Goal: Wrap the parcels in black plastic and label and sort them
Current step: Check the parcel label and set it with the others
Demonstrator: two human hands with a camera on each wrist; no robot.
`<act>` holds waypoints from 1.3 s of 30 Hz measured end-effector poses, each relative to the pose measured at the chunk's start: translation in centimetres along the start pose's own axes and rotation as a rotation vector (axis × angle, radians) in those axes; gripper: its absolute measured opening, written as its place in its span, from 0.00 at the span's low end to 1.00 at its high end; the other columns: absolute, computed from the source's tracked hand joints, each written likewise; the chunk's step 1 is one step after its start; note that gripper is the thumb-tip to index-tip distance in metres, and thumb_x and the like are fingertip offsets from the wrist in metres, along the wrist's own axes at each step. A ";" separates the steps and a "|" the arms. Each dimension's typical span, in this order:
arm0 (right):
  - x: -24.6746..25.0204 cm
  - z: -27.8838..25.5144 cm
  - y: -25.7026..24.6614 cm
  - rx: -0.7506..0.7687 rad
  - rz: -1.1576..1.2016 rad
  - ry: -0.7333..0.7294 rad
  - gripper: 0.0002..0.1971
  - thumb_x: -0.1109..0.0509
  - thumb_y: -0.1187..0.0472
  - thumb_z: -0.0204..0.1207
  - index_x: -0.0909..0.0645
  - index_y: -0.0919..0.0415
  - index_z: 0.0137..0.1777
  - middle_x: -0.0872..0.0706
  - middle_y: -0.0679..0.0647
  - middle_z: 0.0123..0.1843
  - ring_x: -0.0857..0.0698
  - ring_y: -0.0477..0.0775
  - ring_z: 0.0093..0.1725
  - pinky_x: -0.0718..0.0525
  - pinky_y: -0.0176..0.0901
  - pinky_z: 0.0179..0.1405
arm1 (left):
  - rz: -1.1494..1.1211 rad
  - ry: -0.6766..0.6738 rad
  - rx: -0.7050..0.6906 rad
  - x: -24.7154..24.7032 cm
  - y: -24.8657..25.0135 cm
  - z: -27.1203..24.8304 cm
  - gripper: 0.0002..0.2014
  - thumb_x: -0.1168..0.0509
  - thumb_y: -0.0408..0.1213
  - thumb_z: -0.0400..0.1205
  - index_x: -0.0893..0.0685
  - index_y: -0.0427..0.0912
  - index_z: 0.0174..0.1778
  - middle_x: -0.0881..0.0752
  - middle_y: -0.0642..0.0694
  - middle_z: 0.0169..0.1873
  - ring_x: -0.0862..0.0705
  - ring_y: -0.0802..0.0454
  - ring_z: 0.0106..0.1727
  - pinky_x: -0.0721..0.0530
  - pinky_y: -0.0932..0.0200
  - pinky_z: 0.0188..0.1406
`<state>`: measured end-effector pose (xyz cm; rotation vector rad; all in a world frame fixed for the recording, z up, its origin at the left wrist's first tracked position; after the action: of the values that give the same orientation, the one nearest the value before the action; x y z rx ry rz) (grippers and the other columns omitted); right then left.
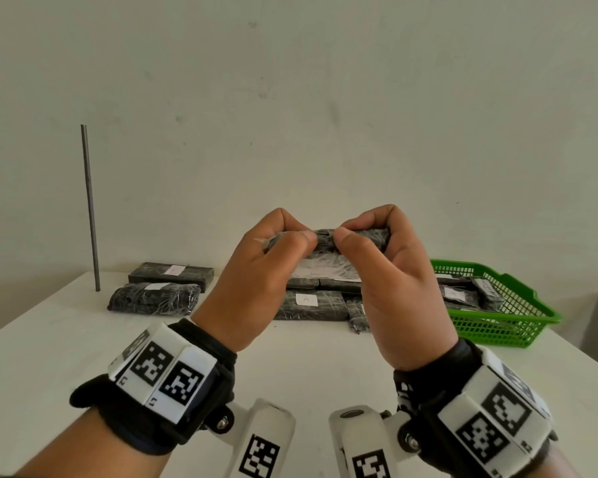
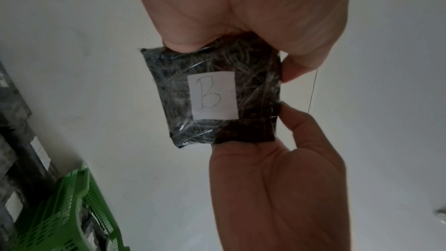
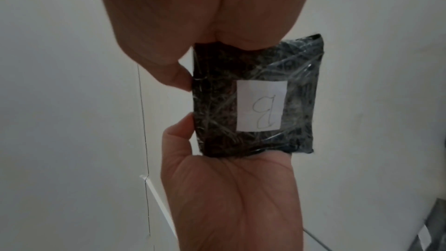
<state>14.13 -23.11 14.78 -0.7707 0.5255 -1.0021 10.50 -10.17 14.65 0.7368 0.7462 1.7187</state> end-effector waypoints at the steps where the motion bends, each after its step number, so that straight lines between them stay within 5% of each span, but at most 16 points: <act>1: -0.1 0.1 0.1 -0.005 0.029 -0.012 0.07 0.29 0.55 0.74 0.21 0.56 0.48 0.24 0.58 0.40 0.27 0.59 0.40 0.24 0.49 0.42 | -0.033 -0.005 0.006 0.0 -0.2 0.0 0.16 0.38 0.56 0.74 0.24 0.45 0.39 0.32 0.32 0.37 0.33 0.34 0.42 0.30 0.46 0.42; 4: 0.2 0.2 0.5 -0.012 0.036 -0.019 0.09 0.32 0.50 0.68 0.18 0.50 0.46 0.18 0.59 0.49 0.21 0.74 0.58 0.24 0.77 0.64 | -0.148 -0.007 0.048 0.2 -0.9 0.1 0.16 0.38 0.53 0.73 0.24 0.42 0.40 0.26 0.37 0.40 0.28 0.40 0.46 0.30 0.39 0.51; 5: 0.3 0.2 0.6 -0.012 0.033 -0.020 0.10 0.34 0.48 0.67 0.17 0.49 0.45 0.18 0.60 0.50 0.22 0.76 0.60 0.26 0.80 0.65 | -0.161 -0.006 0.062 0.4 -1.2 0.2 0.15 0.38 0.53 0.72 0.23 0.44 0.39 0.26 0.39 0.41 0.27 0.42 0.47 0.31 0.39 0.53; 8: 0.4 0.4 1.0 -0.024 0.055 -0.024 0.11 0.35 0.49 0.69 0.16 0.51 0.46 0.20 0.63 0.48 0.25 0.72 0.49 0.29 0.71 0.53 | -0.213 -0.026 0.066 0.3 -1.4 0.1 0.14 0.38 0.53 0.72 0.22 0.45 0.38 0.24 0.42 0.40 0.26 0.45 0.47 0.30 0.42 0.52; 10: 0.4 0.6 0.6 0.028 -0.009 -0.021 0.10 0.37 0.49 0.74 0.15 0.48 0.47 0.19 0.68 0.51 0.21 0.77 0.53 0.23 0.70 0.58 | -0.216 -0.030 0.067 0.2 -1.4 0.1 0.13 0.38 0.53 0.71 0.20 0.46 0.37 0.24 0.43 0.39 0.25 0.45 0.47 0.29 0.42 0.53; 12: 0.2 0.6 0.4 0.069 -0.049 -0.027 0.10 0.39 0.48 0.78 0.17 0.43 0.50 0.17 0.65 0.57 0.19 0.81 0.64 0.22 0.80 0.68 | -0.211 -0.018 0.066 0.3 -1.2 0.0 0.11 0.38 0.53 0.70 0.19 0.50 0.35 0.24 0.44 0.37 0.24 0.46 0.45 0.28 0.44 0.51; 16: 0.5 0.6 1.2 0.020 -0.014 -0.012 0.10 0.37 0.49 0.75 0.15 0.47 0.46 0.17 0.59 0.53 0.21 0.80 0.65 0.24 0.77 0.66 | -0.116 0.008 0.041 0.6 -1.0 -0.1 0.14 0.37 0.55 0.75 0.23 0.46 0.38 0.31 0.30 0.37 0.30 0.26 0.43 0.30 0.29 0.48; 19: 0.4 0.5 1.9 -0.061 0.045 -0.050 0.10 0.34 0.49 0.71 0.16 0.50 0.48 0.20 0.59 0.51 0.25 0.75 0.56 0.28 0.79 0.61 | -0.081 -0.007 0.034 0.5 -0.6 -0.2 0.13 0.36 0.58 0.75 0.23 0.54 0.35 0.35 0.35 0.34 0.34 0.31 0.38 0.31 0.42 0.39; 23: 0.1 0.5 2.2 -0.101 0.124 -0.073 0.10 0.38 0.56 0.76 0.15 0.54 0.49 0.20 0.61 0.49 0.26 0.63 0.52 0.29 0.64 0.58 | -0.109 -0.014 0.041 0.7 -0.9 -0.2 0.11 0.37 0.56 0.76 0.23 0.54 0.35 0.31 0.40 0.38 0.30 0.44 0.43 0.29 0.48 0.49; 25: -0.2 0.5 2.2 -0.094 0.118 -0.078 0.10 0.38 0.55 0.75 0.15 0.53 0.48 0.19 0.62 0.49 0.25 0.66 0.52 0.26 0.68 0.59 | -0.056 -0.012 0.033 0.8 -1.1 -0.2 0.10 0.36 0.54 0.77 0.24 0.57 0.32 0.33 0.43 0.34 0.32 0.53 0.34 0.29 0.65 0.38; 27: 0.0 0.5 2.4 -0.093 0.071 -0.058 0.09 0.38 0.53 0.74 0.15 0.51 0.47 0.19 0.62 0.49 0.23 0.69 0.53 0.24 0.78 0.62 | -0.051 -0.001 0.072 0.8 -1.7 -0.2 0.14 0.31 0.48 0.83 0.25 0.53 0.33 0.36 0.50 0.24 0.39 0.59 0.21 0.36 0.73 0.21; 30: 0.1 0.6 2.3 -0.085 0.049 -0.031 0.07 0.34 0.53 0.74 0.17 0.52 0.46 0.19 0.60 0.48 0.22 0.63 0.53 0.24 0.76 0.64 | -0.086 0.016 0.100 0.7 -1.9 -0.2 0.17 0.28 0.48 0.84 0.26 0.44 0.38 0.35 0.58 0.22 0.38 0.61 0.19 0.36 0.74 0.20; 33: -0.3 0.5 1.8 -0.073 0.058 -0.012 0.12 0.30 0.51 0.73 0.20 0.57 0.51 0.24 0.58 0.46 0.28 0.59 0.47 0.28 0.64 0.51 | -0.070 0.023 0.108 0.8 -2.1 0.0 0.17 0.25 0.56 0.74 0.23 0.51 0.35 0.32 0.48 0.29 0.34 0.43 0.34 0.32 0.62 0.34; 36: -0.9 0.4 1.7 -0.082 0.074 -0.064 0.16 0.28 0.49 0.70 0.23 0.56 0.54 0.25 0.57 0.47 0.29 0.59 0.47 0.30 0.60 0.49 | -0.139 -0.010 0.143 0.7 -2.2 -0.1 0.18 0.28 0.60 0.71 0.22 0.50 0.36 0.31 0.41 0.37 0.33 0.29 0.41 0.34 0.42 0.47; 39: -1.0 0.4 2.2 -0.108 0.114 -0.144 0.18 0.30 0.61 0.71 0.24 0.53 0.61 0.23 0.58 0.46 0.27 0.60 0.48 0.29 0.62 0.51 | -0.155 -0.052 0.187 1.1 -2.7 0.0 0.16 0.28 0.59 0.74 0.19 0.49 0.38 0.20 0.38 0.38 0.20 0.34 0.42 0.26 0.40 0.50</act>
<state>15.12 -21.39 13.34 -0.8923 0.4958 -0.8112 11.78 -8.53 12.62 0.8261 0.9121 1.4989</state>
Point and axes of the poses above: each hand's wrist, its own z-axis towards the middle knuckle, its own x-axis out of the back of the hand, y = z × x, the point moved 10 cm from there along z, towards the middle knuckle
